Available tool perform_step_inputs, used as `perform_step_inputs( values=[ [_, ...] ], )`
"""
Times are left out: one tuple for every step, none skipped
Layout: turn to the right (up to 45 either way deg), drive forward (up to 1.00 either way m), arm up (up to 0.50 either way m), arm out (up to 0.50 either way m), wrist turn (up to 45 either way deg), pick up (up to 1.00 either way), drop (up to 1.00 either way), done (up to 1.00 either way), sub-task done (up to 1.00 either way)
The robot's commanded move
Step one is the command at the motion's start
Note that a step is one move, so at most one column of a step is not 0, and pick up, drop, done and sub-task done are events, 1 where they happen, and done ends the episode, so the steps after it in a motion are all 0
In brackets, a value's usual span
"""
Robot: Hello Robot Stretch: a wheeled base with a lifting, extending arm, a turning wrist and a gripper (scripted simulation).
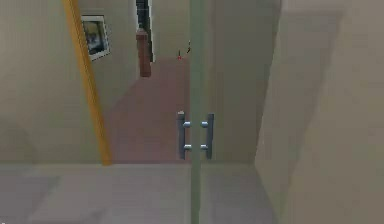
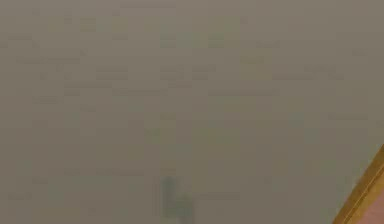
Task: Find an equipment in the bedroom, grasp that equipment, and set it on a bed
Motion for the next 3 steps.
perform_step_inputs(
  values=[
    [-45.0,0.0,0.0,0.0,0.0,0.0,0.0,0.0,0.0],
    [-21.0,0.0,0.0,0.0,0.0,0.0,0.0,0.0,0.0],
    [0.0,0.85,0.0,0.0,0.0,0.0,0.0,0.0,0.0]
  ],
)
